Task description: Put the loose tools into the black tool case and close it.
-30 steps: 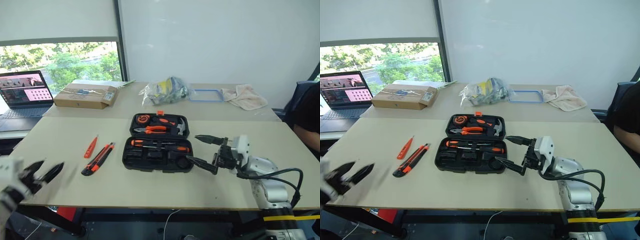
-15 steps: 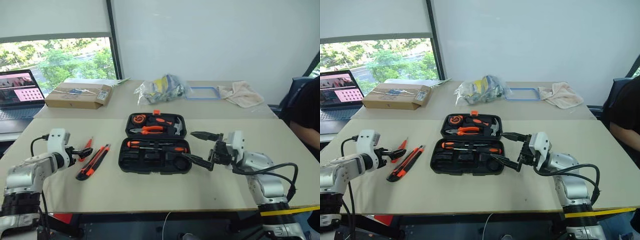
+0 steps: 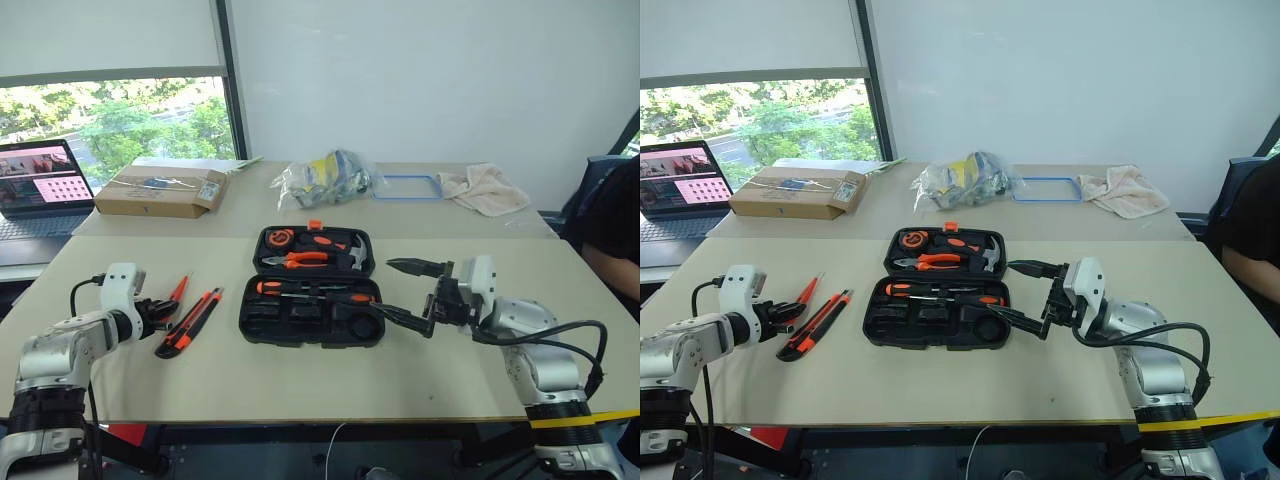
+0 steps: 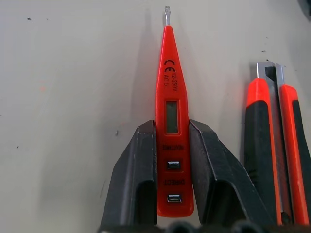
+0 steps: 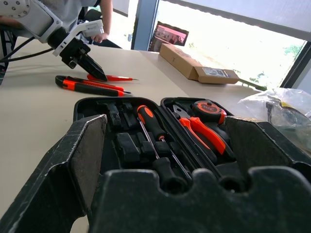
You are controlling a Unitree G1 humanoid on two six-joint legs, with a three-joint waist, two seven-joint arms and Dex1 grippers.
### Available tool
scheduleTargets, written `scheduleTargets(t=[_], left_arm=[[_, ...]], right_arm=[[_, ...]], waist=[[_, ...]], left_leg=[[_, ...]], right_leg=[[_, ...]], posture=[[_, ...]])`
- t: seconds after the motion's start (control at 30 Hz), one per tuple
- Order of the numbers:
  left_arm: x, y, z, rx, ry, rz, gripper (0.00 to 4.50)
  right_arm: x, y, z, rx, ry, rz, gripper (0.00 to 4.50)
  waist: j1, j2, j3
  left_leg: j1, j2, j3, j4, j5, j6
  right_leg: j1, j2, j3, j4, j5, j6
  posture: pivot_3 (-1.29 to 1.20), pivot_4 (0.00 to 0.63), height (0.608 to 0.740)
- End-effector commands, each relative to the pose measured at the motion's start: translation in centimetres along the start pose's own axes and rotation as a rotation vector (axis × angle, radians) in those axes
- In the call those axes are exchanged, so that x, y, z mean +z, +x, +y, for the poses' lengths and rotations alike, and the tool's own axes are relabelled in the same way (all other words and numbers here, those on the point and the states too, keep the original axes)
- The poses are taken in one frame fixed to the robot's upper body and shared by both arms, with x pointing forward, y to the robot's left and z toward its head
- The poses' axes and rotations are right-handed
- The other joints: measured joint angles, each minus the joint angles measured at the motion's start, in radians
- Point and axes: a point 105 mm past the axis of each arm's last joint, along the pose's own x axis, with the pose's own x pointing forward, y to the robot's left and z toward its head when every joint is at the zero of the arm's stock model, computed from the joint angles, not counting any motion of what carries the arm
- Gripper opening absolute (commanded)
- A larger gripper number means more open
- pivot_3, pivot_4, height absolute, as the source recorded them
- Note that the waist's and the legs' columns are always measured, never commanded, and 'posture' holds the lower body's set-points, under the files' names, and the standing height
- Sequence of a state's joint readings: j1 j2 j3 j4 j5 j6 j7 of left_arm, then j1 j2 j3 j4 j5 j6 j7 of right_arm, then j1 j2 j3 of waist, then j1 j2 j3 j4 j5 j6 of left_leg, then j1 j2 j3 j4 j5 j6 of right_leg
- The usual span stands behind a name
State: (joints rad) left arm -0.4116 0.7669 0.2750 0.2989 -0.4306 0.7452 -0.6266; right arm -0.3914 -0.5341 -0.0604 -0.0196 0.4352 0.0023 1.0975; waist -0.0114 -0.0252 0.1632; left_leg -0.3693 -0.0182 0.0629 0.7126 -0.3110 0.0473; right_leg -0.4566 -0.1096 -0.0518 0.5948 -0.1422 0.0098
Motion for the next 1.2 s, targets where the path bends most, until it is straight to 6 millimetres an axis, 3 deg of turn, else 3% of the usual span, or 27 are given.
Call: scheduleTargets(t=[0.03,0.1,0.13,0.2,0.3,0.37,0.5,0.67,1.0,1.2], left_arm=[[4.5,-1.8,-1.2,-0.174,0.182,-0.175,0.45],[6.5,-2.5,-5.9,-0.463,0.487,-0.239,0.45],[6.4,-2.8,-8.0,-0.596,0.634,-0.226,0.45],[5.8,-2.5,-11.0,-0.788,0.760,-0.166,0.45],[5.2,-1.1,-13.5,-0.928,0.887,-0.090,0.45],[5.4,0.9,-14.8,-0.920,0.919,-0.059,0.45],[5.0,3.5,-16.3,-0.912,0.958,0.020,0.45],[4.1,5.1,-16.1,-0.877,1.043,0.108,0.45],[4.0,6.5,-15.9,-0.833,1.071,0.155,0.45],[3.1,5.8,-16.7,-0.918,1.114,0.192,0.45]], right_arm=[[1.6,-0.8,-0.2,-0.021,-0.035,-0.021,4.50],[1.6,-1.6,-0.1,-0.037,-0.028,-0.003,4.50],[1.5,-1.9,-0.1,-0.043,-0.025,0.006,4.50],[1.4,-2.3,0.1,-0.050,-0.019,0.020,4.50],[1.3,-2.5,0.3,-0.062,-0.016,0.028,4.50],[1.4,-2.5,0.4,-0.072,-0.015,0.028,4.50],[1.4,-2.7,0.9,-0.083,-0.012,0.032,4.50],[1.5,-3.0,1.3,-0.103,-0.013,0.040,4.50],[1.3,-3.0,1.6,-0.140,-0.008,0.038,4.50],[1.1,-3.0,1.5,-0.140,-0.005,0.038,4.50]], waist=[[0.001,-0.001,0.001],[0.007,-0.001,0.001],[0.014,-0.002,0.001],[0.028,-0.001,0.001],[0.030,-0.001,0.001],[0.026,-0.001,0.001],[0.017,-0.002,0.001],[0.006,-0.002,0.001],[0.017,-0.002,0.001],[0.022,-0.002,0.001]], left_leg=[[0.000,0.000,0.000,0.000,0.000,0.000],[-0.001,0.000,0.000,0.000,0.000,0.000],[-0.001,-0.001,0.000,0.000,0.000,0.000],[-0.003,-0.001,0.000,0.002,-0.001,0.001],[-0.003,-0.002,0.001,0.003,-0.001,0.002],[-0.003,-0.002,0.002,0.004,-0.002,0.003],[-0.003,-0.002,0.002,0.007,-0.003,0.006],[-0.004,0.000,0.002,0.008,-0.008,0.015],[-0.008,-0.001,0.002,0.016,-0.010,0.018],[-0.008,-0.002,0.002,0.017,-0.009,0.018]], right_leg=[[0.000,0.000,0.000,0.000,0.000,0.000],[0.000,0.000,0.000,0.000,0.000,0.000],[0.000,-0.001,-0.001,0.000,0.000,0.000],[0.000,-0.002,-0.003,-0.001,0.000,0.000],[0.001,-0.003,-0.002,-0.001,0.000,0.001],[0.002,-0.001,-0.001,-0.001,0.001,0.001],[0.002,0.002,0.000,-0.001,0.001,0.002],[0.002,0.002,0.002,-0.001,0.000,0.003],[0.002,0.001,0.002,-0.001,0.000,0.008],[0.002,0.000,0.002,-0.001,0.001,0.009]], posture=[[0.00,0.150,0.740],[0.00,0.150,0.740],[0.00,0.150,0.740],[0.00,0.150,0.740],[0.00,0.150,0.740],[0.00,0.150,0.740],[0.00,0.150,0.740],[0.00,0.150,0.740],[0.00,0.150,0.740],[0.00,0.150,0.740]])
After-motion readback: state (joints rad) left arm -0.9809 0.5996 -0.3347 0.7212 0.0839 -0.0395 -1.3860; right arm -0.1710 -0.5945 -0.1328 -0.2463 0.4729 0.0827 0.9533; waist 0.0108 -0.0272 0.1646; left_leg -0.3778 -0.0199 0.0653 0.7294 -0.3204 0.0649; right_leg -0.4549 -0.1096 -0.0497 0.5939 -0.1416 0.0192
